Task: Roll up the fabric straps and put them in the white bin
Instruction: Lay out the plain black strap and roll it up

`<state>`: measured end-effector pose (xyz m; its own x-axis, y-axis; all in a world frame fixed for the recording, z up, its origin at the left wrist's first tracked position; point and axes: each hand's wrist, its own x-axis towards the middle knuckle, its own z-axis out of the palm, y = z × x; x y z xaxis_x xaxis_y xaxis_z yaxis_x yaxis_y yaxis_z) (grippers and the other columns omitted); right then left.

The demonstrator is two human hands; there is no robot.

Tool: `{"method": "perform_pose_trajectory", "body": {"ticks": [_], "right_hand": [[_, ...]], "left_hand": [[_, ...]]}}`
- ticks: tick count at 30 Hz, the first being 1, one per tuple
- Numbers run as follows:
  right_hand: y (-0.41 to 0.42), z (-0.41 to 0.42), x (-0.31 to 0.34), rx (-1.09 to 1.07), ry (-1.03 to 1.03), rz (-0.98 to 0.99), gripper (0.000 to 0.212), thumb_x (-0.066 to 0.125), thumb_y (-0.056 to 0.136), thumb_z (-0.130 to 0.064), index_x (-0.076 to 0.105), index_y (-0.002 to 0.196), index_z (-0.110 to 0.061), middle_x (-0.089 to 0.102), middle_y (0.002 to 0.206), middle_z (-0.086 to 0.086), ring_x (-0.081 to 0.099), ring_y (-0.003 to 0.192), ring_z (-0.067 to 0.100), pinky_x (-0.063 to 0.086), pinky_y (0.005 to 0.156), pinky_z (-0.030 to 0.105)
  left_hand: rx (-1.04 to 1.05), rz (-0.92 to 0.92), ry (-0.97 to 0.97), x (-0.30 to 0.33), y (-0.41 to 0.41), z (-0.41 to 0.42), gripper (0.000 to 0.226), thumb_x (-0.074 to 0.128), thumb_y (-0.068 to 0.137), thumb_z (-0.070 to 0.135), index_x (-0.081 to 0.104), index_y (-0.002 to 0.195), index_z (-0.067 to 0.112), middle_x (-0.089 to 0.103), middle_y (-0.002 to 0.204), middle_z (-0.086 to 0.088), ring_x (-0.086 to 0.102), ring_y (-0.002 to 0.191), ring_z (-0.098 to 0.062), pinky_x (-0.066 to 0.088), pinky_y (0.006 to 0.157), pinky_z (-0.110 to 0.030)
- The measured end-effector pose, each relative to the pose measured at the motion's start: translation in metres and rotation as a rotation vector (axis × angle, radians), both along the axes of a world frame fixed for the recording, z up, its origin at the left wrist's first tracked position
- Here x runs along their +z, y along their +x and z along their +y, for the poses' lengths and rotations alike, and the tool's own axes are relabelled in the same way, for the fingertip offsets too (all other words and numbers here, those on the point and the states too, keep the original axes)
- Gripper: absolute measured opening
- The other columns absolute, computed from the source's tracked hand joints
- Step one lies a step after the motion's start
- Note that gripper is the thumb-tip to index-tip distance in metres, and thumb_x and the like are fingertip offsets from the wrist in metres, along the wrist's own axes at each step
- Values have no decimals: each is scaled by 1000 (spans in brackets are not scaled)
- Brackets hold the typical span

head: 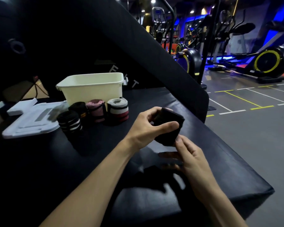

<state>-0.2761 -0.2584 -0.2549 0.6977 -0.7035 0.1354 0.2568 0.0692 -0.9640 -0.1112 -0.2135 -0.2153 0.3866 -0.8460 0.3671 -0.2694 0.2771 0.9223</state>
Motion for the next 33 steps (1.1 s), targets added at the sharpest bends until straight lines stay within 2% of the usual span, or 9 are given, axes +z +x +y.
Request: {"method": "perform_pose_trajectory", "body": {"ticks": [6, 11, 14, 19, 22, 25, 28, 30, 33], "right_hand": [[15, 4, -2, -24, -74, -26, 37, 61, 93, -37, 64, 126, -19, 75, 115, 2, 75, 99, 22, 61, 72, 39], [21, 3, -10, -110, -212, -19, 33, 59, 92, -35, 65, 119, -17, 77, 105, 1, 75, 92, 21, 61, 68, 30], [22, 4, -12, -138, -309, 28, 32, 57, 93, -38, 65, 122, -25, 76, 107, -7, 74, 92, 15, 61, 74, 32], [24, -7, -17, -202, -423, 123, 52, 66, 98, -21, 52, 142, -44, 66, 128, -11, 67, 112, 8, 55, 91, 28], [26, -5, -16, -165, -491, 160, 57, 69, 95, -13, 53, 143, -40, 70, 122, -18, 70, 101, 0, 54, 84, 15], [27, 5, -18, -131, -568, 254, 62, 73, 92, -20, 49, 147, -34, 69, 121, -20, 69, 94, -6, 54, 89, 19], [26, 12, -20, -72, -708, 319, 58, 74, 91, -26, 53, 144, -31, 65, 123, -21, 62, 104, -10, 45, 90, 7], [25, 12, -19, -41, -750, 324, 47, 75, 90, -25, 61, 135, -32, 65, 118, -24, 56, 107, -17, 39, 86, 0], [24, 10, -21, -25, -823, 330, 33, 76, 89, -25, 69, 120, -32, 66, 109, -25, 59, 104, -12, 39, 85, 1]], "left_hand": [[132, -173, 62, -2, -3, -2, 50, 86, 61, 58, 73, 98, 26, 77, 89, 4, 72, 83, -10, 58, 77, -31], [183, -252, 83, 1, 2, 5, 46, 80, 67, 64, 73, 93, 26, 76, 82, 4, 72, 77, -12, 58, 71, -33], [226, -319, 117, 0, 2, 7, 46, 77, 69, 67, 73, 89, 26, 75, 80, 6, 69, 73, -7, 57, 69, -31], [132, -390, 219, 3, 14, 15, 48, 82, 73, 55, 71, 112, 29, 74, 99, 12, 69, 91, -6, 56, 86, -33], [152, -415, 241, 10, 22, 30, 52, 88, 72, 45, 70, 118, 28, 75, 107, 7, 72, 101, -17, 57, 93, -47], [346, -434, 231, 21, 41, 55, 52, 87, 70, 48, 69, 115, 30, 76, 106, 11, 72, 100, -8, 56, 95, -35], [641, -473, 323, 35, 69, 86, 51, 89, 71, 48, 64, 113, 33, 67, 107, 24, 64, 99, 8, 47, 86, -9], [811, -530, 397, 39, 87, 101, 54, 88, 71, 51, 63, 115, 32, 63, 106, 21, 61, 101, 0, 44, 84, -15], [947, -661, 456, 37, 106, 110, 56, 86, 71, 55, 64, 114, 27, 63, 109, 11, 61, 110, -16, 48, 91, -33]]}}
